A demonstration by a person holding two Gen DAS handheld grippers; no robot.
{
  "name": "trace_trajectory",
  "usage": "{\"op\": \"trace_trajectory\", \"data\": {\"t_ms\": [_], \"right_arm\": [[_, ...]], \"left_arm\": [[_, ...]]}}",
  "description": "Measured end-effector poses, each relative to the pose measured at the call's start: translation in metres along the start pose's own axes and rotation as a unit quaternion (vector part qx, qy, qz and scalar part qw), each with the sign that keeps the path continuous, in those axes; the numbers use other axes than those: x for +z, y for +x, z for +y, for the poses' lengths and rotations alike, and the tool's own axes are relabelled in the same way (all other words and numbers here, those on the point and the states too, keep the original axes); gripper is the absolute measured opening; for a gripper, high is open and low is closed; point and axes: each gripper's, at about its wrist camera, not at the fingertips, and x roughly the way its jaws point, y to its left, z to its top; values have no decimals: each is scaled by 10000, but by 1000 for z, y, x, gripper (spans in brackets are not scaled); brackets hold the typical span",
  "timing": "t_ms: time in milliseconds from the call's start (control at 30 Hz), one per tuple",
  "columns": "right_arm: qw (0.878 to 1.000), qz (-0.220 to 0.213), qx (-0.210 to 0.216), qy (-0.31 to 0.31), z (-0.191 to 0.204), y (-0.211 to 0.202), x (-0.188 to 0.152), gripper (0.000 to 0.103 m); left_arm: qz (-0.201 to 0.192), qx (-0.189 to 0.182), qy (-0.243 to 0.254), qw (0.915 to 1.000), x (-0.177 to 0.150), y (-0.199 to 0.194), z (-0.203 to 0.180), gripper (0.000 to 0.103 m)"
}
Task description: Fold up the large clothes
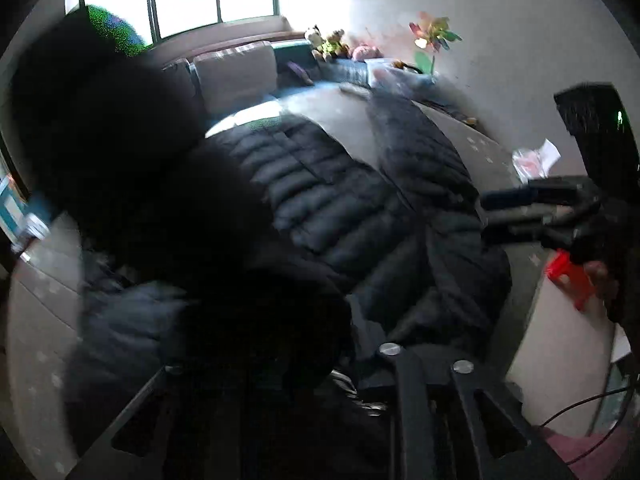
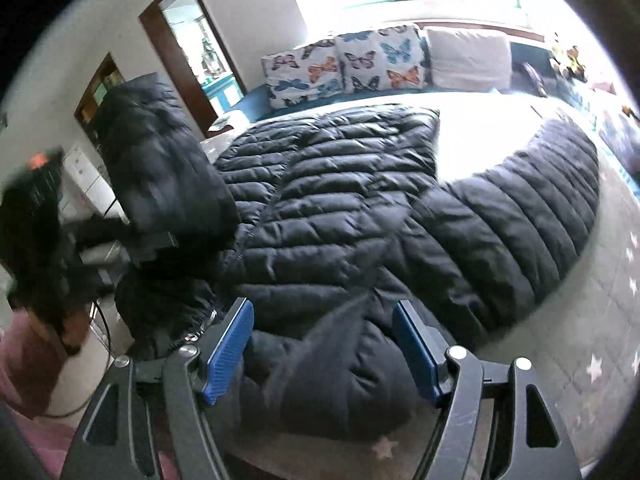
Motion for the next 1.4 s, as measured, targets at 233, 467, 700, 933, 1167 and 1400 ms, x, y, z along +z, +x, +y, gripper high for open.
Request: {"op": "trace_trajectory", "data": {"t_ms": [233, 467, 700, 933, 1167, 1400], "right_arm": [[9995, 130, 155, 257, -14, -3, -10, 79], [9995, 13, 113, 280, -16, -18, -4, 79], [9994, -272, 63, -198, 8, -14, 26, 79], [9922, -602, -627, -888, 51, 1, 47, 79], [9919, -223, -231, -1230, 65, 13, 42, 79], [9931, 625, -595, -797, 23, 76, 13, 79]], "left_arm": [[171, -373, 164, 9990, -20, 32, -25, 74], [-142, -243, -362, 9989, -29, -35, 38, 78], [-572, 442, -1887, 9794, -41, -99, 180, 79], [-330, 131, -2755, 9606, -75, -82, 281, 69], [165, 294, -2314, 9723, -107, -44, 256, 67], [266, 402, -2453, 9682, -128, -32, 251, 67]]}}
